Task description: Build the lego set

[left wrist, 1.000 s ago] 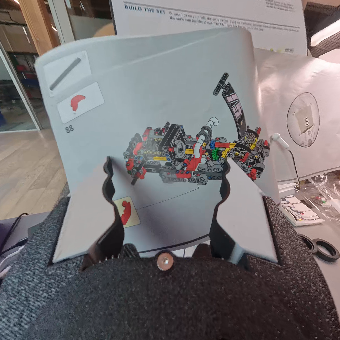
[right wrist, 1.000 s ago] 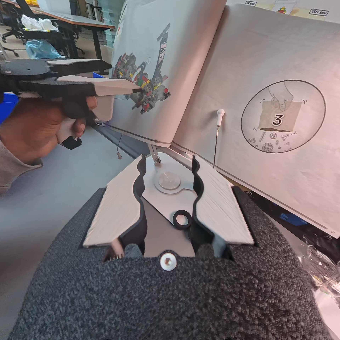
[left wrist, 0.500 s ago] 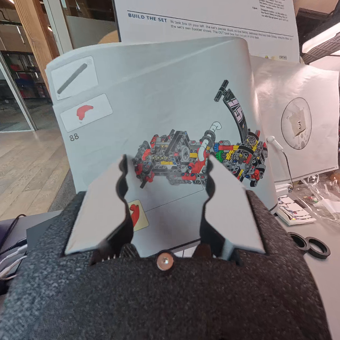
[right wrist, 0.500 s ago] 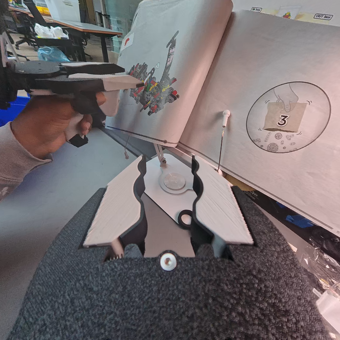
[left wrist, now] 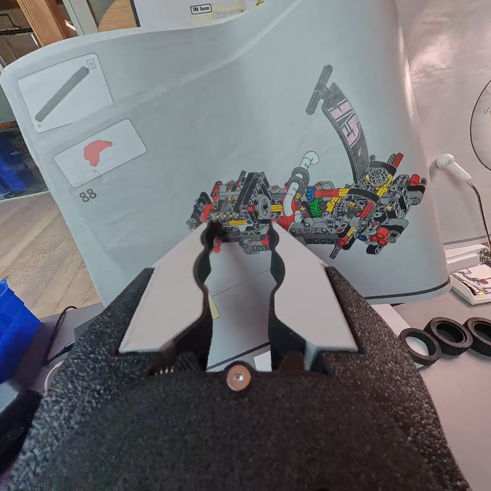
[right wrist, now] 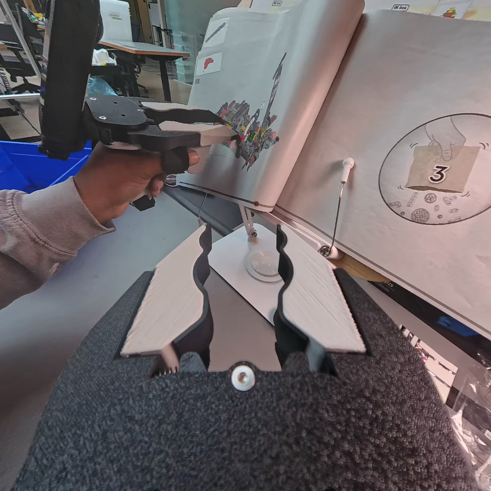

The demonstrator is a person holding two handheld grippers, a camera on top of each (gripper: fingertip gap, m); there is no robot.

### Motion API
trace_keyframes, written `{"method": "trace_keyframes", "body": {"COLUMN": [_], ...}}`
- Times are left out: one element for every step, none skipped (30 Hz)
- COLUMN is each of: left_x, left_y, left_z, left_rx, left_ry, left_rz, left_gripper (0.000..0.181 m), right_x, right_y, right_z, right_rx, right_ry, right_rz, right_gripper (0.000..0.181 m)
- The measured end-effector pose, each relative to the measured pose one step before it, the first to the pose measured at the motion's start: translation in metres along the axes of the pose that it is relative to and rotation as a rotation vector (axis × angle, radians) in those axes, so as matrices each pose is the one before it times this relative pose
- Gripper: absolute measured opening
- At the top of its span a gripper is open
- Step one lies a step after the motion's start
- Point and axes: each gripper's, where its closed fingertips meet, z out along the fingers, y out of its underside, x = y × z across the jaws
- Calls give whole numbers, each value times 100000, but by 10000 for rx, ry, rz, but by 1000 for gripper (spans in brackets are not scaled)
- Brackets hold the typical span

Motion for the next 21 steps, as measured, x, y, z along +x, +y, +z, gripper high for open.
{"method": "trace_keyframes", "body": {"left_x": [168, 123, 243, 521, 100, 39, 95, 383, 334, 157, 151, 42, -18, -40, -153, -259, -278, -284, -296, -361, -483], "left_y": [22, 18, 10, 28, 63, 28, -164, -481, -769, -880, -938, -836, -709, -568, -401, -294, -222, -149, -90, -21, 23], "left_z": [12, 26, -7, -5, 7, -101, -212, -495, -755, -873, -883, -832, -757, -648, -592, -556, -548, -573, -567, -534, -418], "left_rx": [-25, -20, -1, 26, 52, 30, 44, 248, 418, 473, 480, 395, 304, 226, 112, 50, 2, -46, -78, -91, -69], "left_ry": [107, 87, 145, 362, 98, 119, 286, 541, 429, 254, 198, 96, 38, 29, -40, -87, -75, -57, -30, -52, -109], "left_rz": [-30, -62, -29, -77, -132, -153, -389, -571, -668, -576, -433, -347, -266, -175, -69, 56, 156, 204, 247, 261, 247], "left_gripper": [31, 23, 10, 0, 0, 0, 0, 0, 0, 0, 5, 15, 23, 29, 35, 39, 43, 46, 48, 49, 51], "right_x": [-10, -47, -66, -35, 1, 40, 76, 141, 150, 201, 168, 14, -7, 1, -48, 39, 130, 136, 323, 381, 315], "right_y": [-34, -74, -104, -144, -247, -346, -404, -437, -490, -522, -479, -426, -299, -170, 40, 326, 410, 382, 67, -235, -144], "right_z": [-30, -40, -42, -1, 45, 142, 266, 423, 587, 751, 939, 1139, 1288, 1368, 1382, 1319, 1035, 624, 161, -230, -337], "right_rx": [17, 31, 28, 27, 59, 72, 65, 57, 87, 97, 50, 14, -34, -47, -115, -221, -209, -151, 65, 253, 196], "right_ry": [0, -5, -1, 18, 44, 68, 96, 148, 182, 259, 313, 305, 376, 456, 441, 431, 328, 118, 50, -45, -134], "right_rz": [34, 12, -13, -35, -60, -73, -96, -132, -139, -104, -85, -134, -258, -396, -487, -583, -436, -134, 120, 243, 294], "right_gripper": [49, 49, 49, 49, 49, 48, 48, 48, 49, 53, 58, 67, 75, 82, 85, 86, 83, 69, 60, 50, 41]}}
